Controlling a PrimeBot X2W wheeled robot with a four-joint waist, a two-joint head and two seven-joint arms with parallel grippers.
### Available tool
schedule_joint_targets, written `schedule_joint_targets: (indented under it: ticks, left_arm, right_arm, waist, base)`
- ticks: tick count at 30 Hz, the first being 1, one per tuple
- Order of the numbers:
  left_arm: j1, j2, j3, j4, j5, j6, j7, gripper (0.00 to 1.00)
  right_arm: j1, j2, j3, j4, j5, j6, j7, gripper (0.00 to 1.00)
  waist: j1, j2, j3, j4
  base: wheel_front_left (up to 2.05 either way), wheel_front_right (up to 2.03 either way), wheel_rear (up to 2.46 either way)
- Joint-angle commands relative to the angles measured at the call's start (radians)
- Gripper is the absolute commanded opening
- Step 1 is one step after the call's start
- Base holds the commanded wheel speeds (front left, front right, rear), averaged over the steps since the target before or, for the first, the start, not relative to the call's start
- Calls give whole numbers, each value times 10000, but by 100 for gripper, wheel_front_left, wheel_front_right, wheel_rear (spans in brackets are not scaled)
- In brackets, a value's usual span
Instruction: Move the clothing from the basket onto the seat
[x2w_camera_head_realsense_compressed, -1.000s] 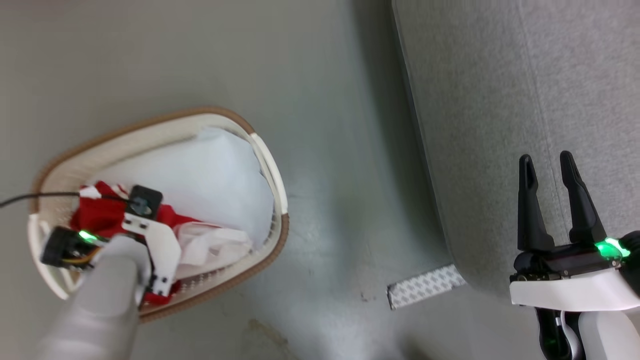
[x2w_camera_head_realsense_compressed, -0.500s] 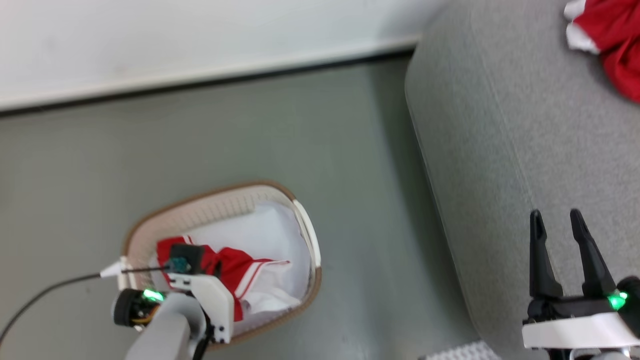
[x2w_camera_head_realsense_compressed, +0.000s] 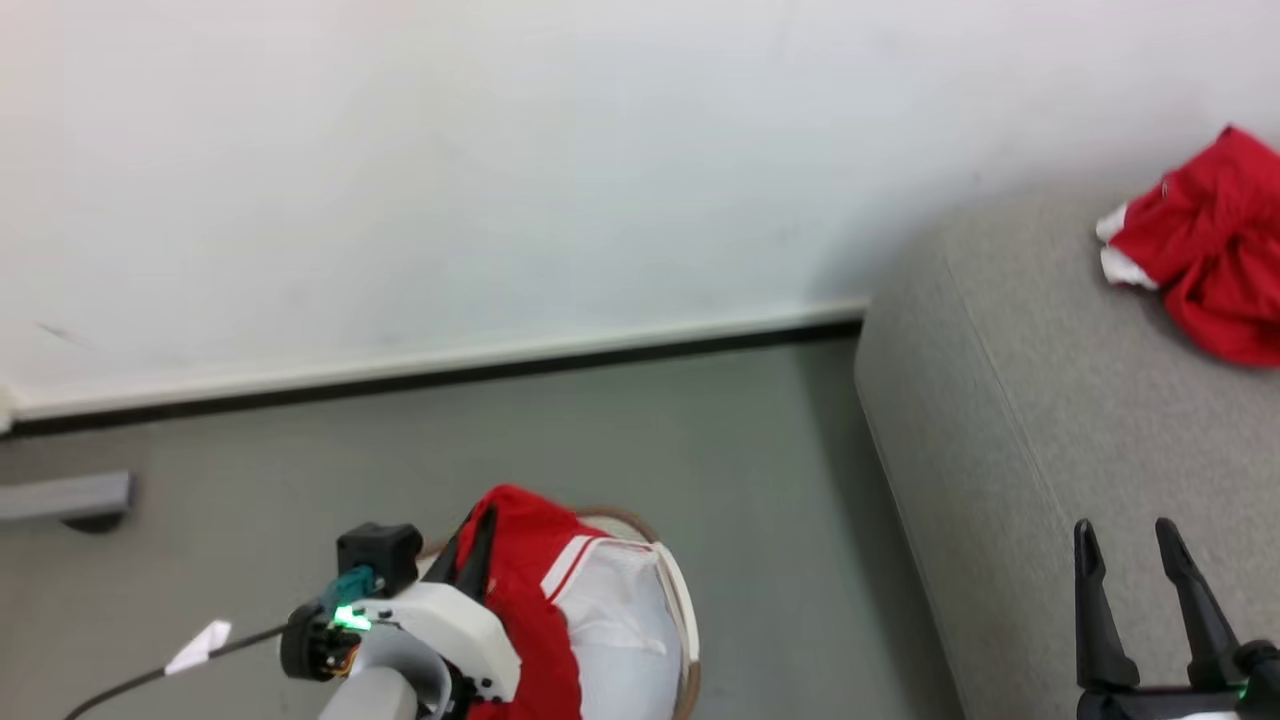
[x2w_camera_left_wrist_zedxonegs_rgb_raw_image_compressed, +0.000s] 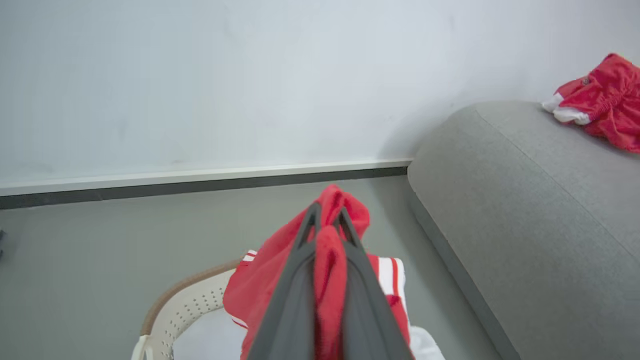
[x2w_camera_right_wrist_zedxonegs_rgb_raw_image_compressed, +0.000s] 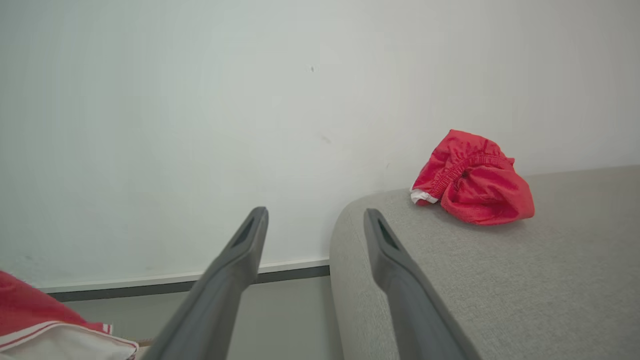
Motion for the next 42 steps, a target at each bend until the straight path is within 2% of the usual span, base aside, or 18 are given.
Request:
schedule_joint_targets:
  ticks: [1,8,14,30,34,42]
  left_arm:
    - [285,10,58,-369,-143,32,-40,0]
    - [2150,7,354,-3841,-253,231,-32,0]
    - [3443,70,681,-5540,-230,316,-31,0]
    - [4051,259,775,-6091,-92,269,-32,0]
    - [3798,364,565,-6218,-68,143,110,0]
    - [3155,473,-422,-6770,-110,-188,732,0]
  right_arm:
    - [173,-16,-55,-5,-63,-22,10,100]
    - [580,-19,-76,-103,-466,-22,10,100]
    - [879,-44,28,-81,-656,-22,10,100]
    - [914,-311,639,-27,-456,-22,10,100]
    - [619,-616,1279,-162,-249,-22,10,100]
    - [-304,-1702,3237,-216,498,-22,10,100]
  waist:
    - [4,0,-566,355]
    - [4,0,-1155,657]
    - [4,0,-1518,826]
    - [4,0,-1663,1080]
    - [4,0,-1629,1064]
    - [4,0,-1639,1123]
  base:
    - [0,0,0]
    - [0,0,0]
    - [0,0,0]
    - [0,0,0]
    - [0,0,0]
    - [0,0,0]
